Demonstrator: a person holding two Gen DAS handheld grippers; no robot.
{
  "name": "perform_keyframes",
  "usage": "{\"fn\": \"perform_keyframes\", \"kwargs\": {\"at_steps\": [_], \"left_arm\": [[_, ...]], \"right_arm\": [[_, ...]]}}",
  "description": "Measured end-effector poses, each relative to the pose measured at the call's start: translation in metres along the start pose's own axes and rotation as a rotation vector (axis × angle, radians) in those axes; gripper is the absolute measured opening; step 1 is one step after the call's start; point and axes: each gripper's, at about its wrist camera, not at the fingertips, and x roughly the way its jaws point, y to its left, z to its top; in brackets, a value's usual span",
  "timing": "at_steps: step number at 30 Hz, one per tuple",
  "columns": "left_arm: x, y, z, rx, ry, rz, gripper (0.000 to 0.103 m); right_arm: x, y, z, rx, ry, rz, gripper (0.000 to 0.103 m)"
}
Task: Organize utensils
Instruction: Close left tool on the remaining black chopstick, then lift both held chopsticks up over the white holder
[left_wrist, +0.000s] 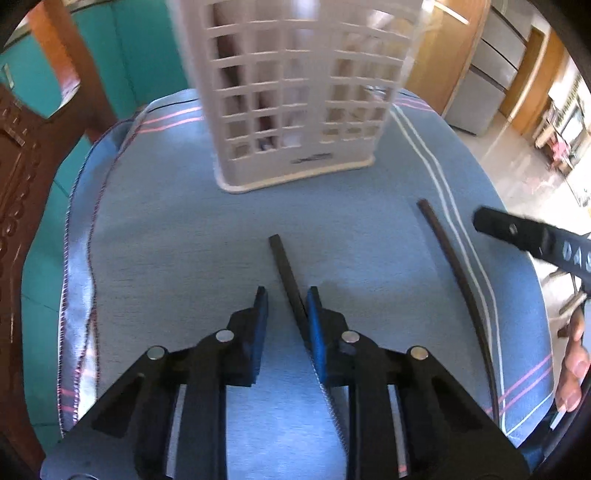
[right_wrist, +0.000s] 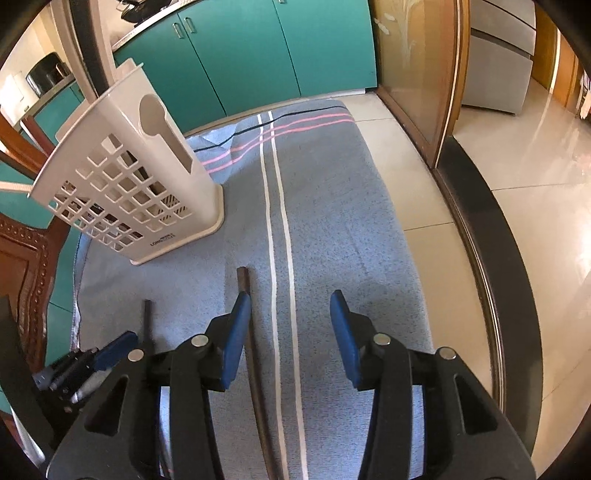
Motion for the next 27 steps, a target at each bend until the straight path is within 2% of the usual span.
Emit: {"fn": "perform_keyframes", "kwargs": {"at_steps": [2, 4, 6, 11, 13, 14, 15, 16, 18, 22, 27], "left_arm": [[0.000, 0.005, -0.001, -0.022, 0.000, -0.002, 0.024], [0.001, 0.007, 0.000, -0.032, 0.000, 0.004, 0.036], [0.002, 0.007, 0.001, -0.035, -0.003, 0.012, 0.040], [0.008, 0.003, 0.010, -0.022, -0.015, 0.037, 0.041], [0.010, 0.000, 0.012, -0.007, -0.020, 0.048, 0.041], [0.010, -0.001, 0.012, -0.005, -0.020, 0.047, 0.040], [0.010, -0.002, 0.012, -0.002, -0.022, 0.044, 0.031], [0.010, -0.003, 0.012, 0.004, -0.024, 0.045, 0.017], [0.012, -0.001, 0.021, 0.002, -0.023, 0.037, 0.012], [0.004, 0.007, 0.025, -0.042, -0.044, 0.024, 0.007], [-0.050, 0.017, 0.031, -0.067, -0.173, -0.007, 0.007]], "right_arm": [[0.002, 0.005, 0.000, -0.030, 0.001, -0.010, 0.050], [0.005, 0.016, -0.003, -0.095, 0.001, -0.029, 0.051], [0.010, 0.027, -0.005, -0.153, 0.004, -0.041, 0.051], [0.030, 0.045, -0.006, -0.262, 0.030, -0.089, 0.050], [0.038, 0.047, -0.006, -0.290, 0.045, -0.106, 0.046], [0.040, 0.049, -0.006, -0.307, 0.036, -0.112, 0.045], [0.040, 0.049, -0.006, -0.310, 0.036, -0.105, 0.039], [0.040, 0.050, -0.005, -0.311, 0.037, -0.096, 0.026], [0.039, 0.050, -0.005, -0.309, 0.048, -0.070, 0.008], [0.034, 0.047, -0.003, -0.276, 0.042, -0.027, 0.007], [-0.015, 0.042, 0.006, -0.250, -0.060, 0.052, 0.007]]}}
